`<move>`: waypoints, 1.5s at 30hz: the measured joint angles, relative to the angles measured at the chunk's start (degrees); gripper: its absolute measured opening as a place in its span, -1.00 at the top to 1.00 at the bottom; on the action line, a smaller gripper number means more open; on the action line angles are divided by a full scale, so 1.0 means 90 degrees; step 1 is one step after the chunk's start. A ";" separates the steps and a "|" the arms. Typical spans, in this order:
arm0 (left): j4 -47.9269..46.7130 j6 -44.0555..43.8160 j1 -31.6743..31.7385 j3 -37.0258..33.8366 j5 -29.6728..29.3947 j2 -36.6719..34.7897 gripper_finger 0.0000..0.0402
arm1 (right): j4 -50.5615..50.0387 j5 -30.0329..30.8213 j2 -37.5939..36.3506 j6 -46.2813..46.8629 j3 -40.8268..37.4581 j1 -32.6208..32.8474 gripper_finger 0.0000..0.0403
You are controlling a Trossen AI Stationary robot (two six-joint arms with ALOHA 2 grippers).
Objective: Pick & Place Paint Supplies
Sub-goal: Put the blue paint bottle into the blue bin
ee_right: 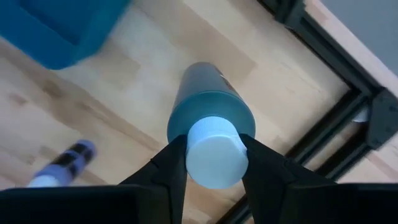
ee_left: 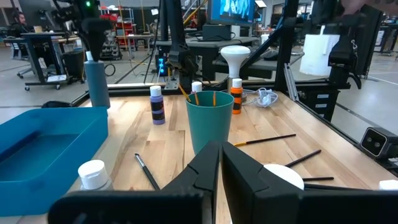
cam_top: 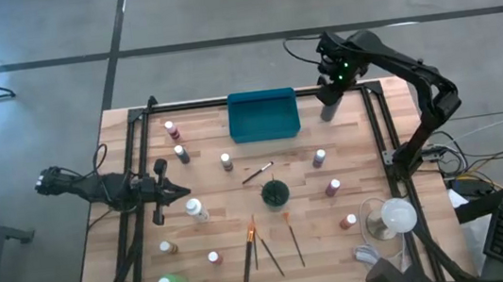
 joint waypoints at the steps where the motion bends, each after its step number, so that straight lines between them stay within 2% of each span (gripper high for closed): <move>1: -0.0001 0.0002 0.0000 0.0001 0.0002 -0.0002 0.87 | -0.0024 -0.0056 0.0000 -0.0001 0.0110 0.0028 0.42; 11: -0.0001 0.0002 0.0000 0.0001 0.0002 0.0000 0.87 | -0.0323 -0.0137 -0.0015 -0.0002 0.1951 0.0077 0.42; 17: -0.0001 0.0002 0.0000 0.0001 0.0002 -0.0002 0.87 | -0.0352 -0.0519 0.0169 -0.0039 0.2858 0.0201 0.42; 21: -0.0001 0.0002 0.0001 0.0001 0.0000 -0.0002 0.87 | -0.0417 -0.0543 0.0708 -0.0245 0.3497 0.0373 0.42; 27: -0.0001 0.0001 0.0001 0.0000 0.0000 -0.0001 0.87 | -0.1344 -0.0509 0.1805 -0.0532 0.4585 0.0522 0.42; 31: -0.0001 0.0002 0.0002 -0.0001 0.0001 -0.0002 0.87 | -0.1352 -0.0472 0.2407 -0.0605 0.5219 0.0623 0.42; 45: -0.0001 0.0000 0.0001 0.0001 0.0001 -0.0002 0.87 | -0.1152 -0.0491 0.3163 -0.0817 0.5288 0.0811 0.43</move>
